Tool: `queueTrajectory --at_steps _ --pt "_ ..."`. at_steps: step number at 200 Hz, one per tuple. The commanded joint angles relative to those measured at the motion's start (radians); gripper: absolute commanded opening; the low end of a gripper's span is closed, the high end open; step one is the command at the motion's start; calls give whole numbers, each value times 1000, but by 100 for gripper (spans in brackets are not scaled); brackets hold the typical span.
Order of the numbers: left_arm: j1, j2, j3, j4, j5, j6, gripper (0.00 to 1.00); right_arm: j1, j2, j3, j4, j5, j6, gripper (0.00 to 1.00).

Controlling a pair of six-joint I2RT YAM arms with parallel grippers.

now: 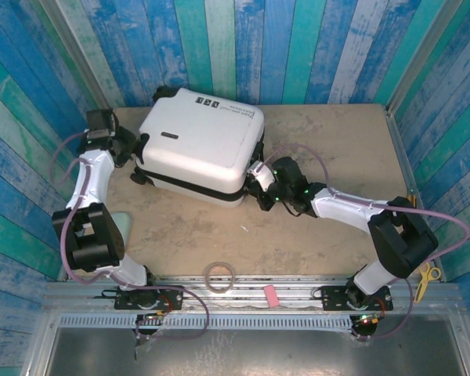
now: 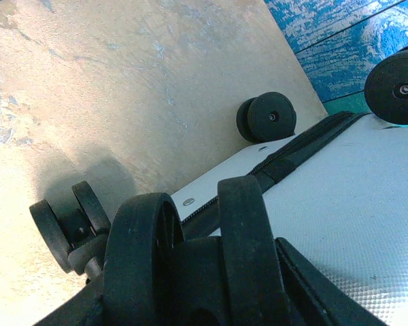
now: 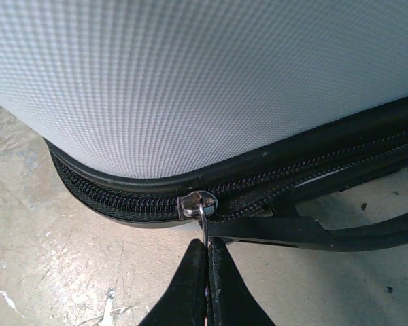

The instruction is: Pack the luggage

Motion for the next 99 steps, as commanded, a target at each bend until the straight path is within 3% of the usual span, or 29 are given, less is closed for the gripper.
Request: queueTrajectory --at_steps 1,99 --pt "2 37 -69 -173 -146 328 0 -96 47 71 78 93 35 0" --pt "2 37 -76 -171 -162 339 0 -237 155 150 109 10 69 0"
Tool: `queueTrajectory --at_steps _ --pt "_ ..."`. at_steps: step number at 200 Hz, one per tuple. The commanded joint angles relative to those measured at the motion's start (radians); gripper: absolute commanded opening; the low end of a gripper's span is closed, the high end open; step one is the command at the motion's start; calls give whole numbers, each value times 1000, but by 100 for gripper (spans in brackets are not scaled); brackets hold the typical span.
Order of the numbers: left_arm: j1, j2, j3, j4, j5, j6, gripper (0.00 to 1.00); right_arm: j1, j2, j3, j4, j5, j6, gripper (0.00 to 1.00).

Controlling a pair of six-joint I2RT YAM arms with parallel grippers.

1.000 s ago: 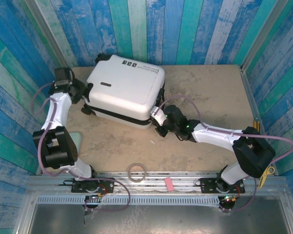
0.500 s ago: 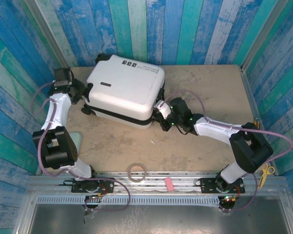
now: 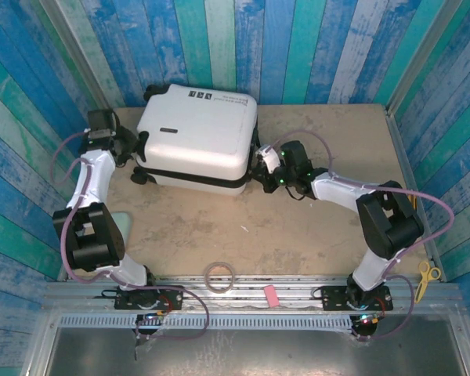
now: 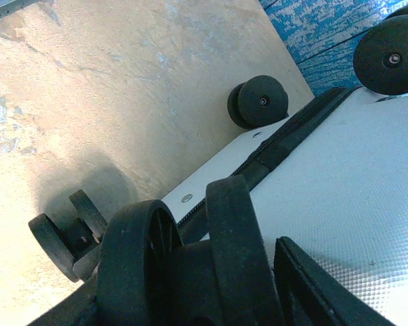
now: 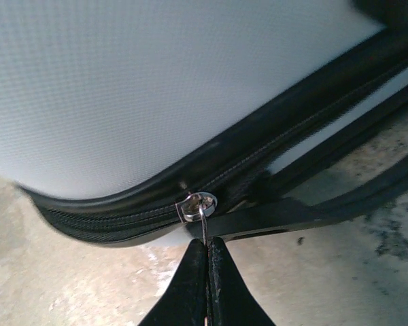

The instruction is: Pack the luggage

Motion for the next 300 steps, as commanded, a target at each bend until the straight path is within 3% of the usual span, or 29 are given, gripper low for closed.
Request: queueTrajectory --at_steps 1,80,173,236,300 --pt "5 37 -70 -194 -127 347 0 -79 8 30 62 138 19 0" --pt "-15 30 -72 -195 -178 360 0 -129 50 148 9 158 -101 0" --pt "-33 34 -72 -201 -206 368 0 -210 237 332 40 137 31 0" --pt "-45 34 -71 -200 -216 374 0 -234 348 405 182 143 68 0" --pt "-60 38 -73 -197 -223 383 0 -236 409 404 369 267 189 0"
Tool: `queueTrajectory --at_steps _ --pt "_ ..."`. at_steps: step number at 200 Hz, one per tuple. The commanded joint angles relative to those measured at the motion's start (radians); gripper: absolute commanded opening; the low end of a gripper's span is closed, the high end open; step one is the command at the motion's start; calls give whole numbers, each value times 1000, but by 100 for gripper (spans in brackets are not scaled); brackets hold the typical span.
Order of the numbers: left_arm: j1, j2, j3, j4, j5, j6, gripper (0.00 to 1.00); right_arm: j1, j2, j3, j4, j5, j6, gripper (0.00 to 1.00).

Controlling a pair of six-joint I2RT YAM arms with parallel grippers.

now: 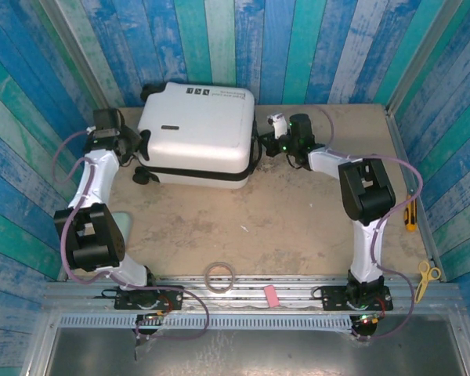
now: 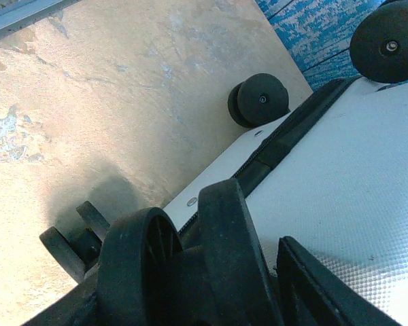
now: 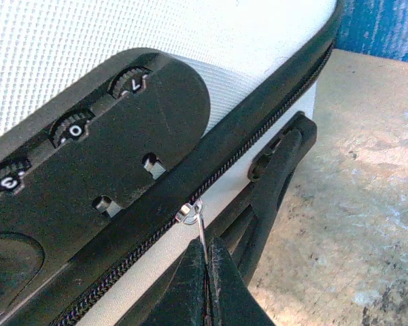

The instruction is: Pack the luggage

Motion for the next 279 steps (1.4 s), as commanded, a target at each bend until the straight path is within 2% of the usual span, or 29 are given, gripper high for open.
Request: queueTrajectory --at_steps 1,12,19,29,36,46,60,66,82,94,113,126,134,137,146,200,238,279 --pt "-13 40 -71 -205 -139 389 0 -76 44 37 171 299 81 0" --pt "-13 38 -73 -204 -141 390 0 -76 45 37 172 331 101 2" --pt "-13 40 -73 -204 -143 391 0 -77 43 33 170 347 111 9" --pt "-14 39 -73 -204 -145 392 0 -81 36 24 165 359 132 30" --pt "-14 36 -74 -203 -142 394 0 -86 31 20 150 352 149 39" --pt "-13 25 -76 -191 -125 405 0 -97 22 26 103 318 173 45" --pt "-15 -5 -80 -165 -96 413 1 -119 16 42 33 244 216 48" --pt "-15 -24 -82 -154 -88 413 9 -128 18 47 16 201 233 48" --pt "-13 -91 -93 -120 -83 413 44 -155 35 64 6 26 279 49" --pt "-16 -149 -102 -101 -98 412 64 -163 49 76 3 -71 307 49" --pt "-16 -240 -116 -82 -123 412 80 -163 68 93 -1 -202 335 51" --pt "-16 -302 -135 -62 -134 414 90 -163 73 91 -8 -252 357 54" --pt "-16 -352 -144 -52 -138 411 100 -162 73 78 1 -273 371 56" --pt "-15 -365 -147 -51 -137 411 94 -161 73 73 2 -279 376 56" --pt "-15 -400 -150 -47 -125 411 93 -160 73 62 2 -291 389 57" --pt "-22 -513 -183 -34 1 378 93 -125 114 80 -93 -334 333 57" --pt "-48 -538 -194 -18 28 388 100 -91 127 78 -145 -334 286 55" --pt "-81 -525 -185 -11 44 390 95 -65 117 41 -154 -332 265 52"
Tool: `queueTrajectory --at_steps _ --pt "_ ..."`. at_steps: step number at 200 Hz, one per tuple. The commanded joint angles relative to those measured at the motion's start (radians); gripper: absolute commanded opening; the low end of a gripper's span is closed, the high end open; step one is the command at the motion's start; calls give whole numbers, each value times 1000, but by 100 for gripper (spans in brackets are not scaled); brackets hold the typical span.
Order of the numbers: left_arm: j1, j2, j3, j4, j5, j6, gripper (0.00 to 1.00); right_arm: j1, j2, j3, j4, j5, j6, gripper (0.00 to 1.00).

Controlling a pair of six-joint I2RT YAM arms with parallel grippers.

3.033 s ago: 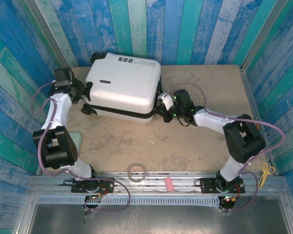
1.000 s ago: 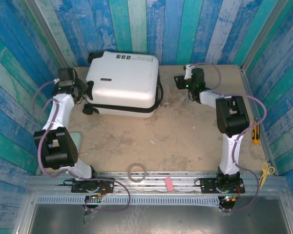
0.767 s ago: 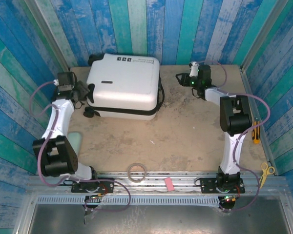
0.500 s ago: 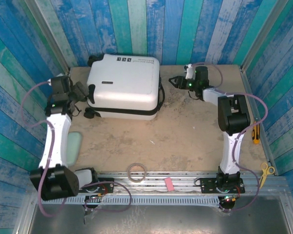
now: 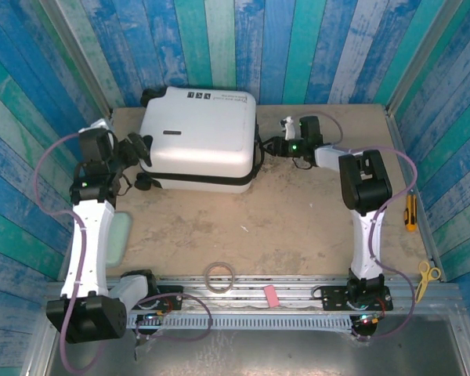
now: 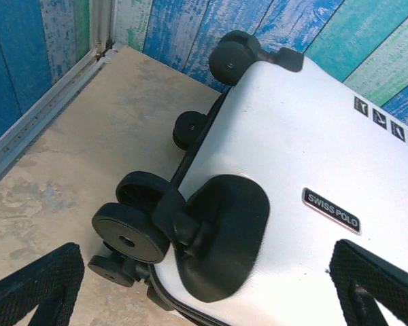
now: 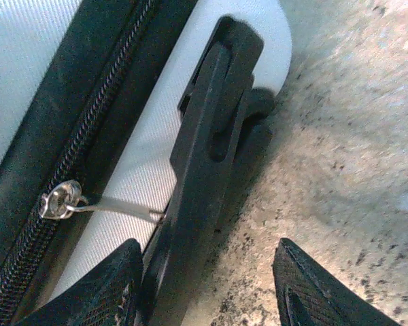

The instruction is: Pack the luggage

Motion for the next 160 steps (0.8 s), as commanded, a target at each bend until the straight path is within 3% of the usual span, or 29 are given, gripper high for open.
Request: queueTrajectory --at_steps 1,26,63,80,117,160 --pt "-16 -10 1 19 28 16 95 22 -1 -24 -45 -22 -41 52" --pt "-30 10 0 27 28 13 92 43 -10 -26 -109 19 -83 45" --pt "-49 71 9 43 19 6 89 69 -47 -83 -164 99 -90 11" --pt "-55 120 11 61 20 8 87 77 -81 -159 -111 108 -55 4" --pt "-85 222 29 93 9 18 82 105 -170 -379 85 114 88 0" --pt "-98 260 70 96 -14 18 78 206 -301 -607 244 256 232 0"
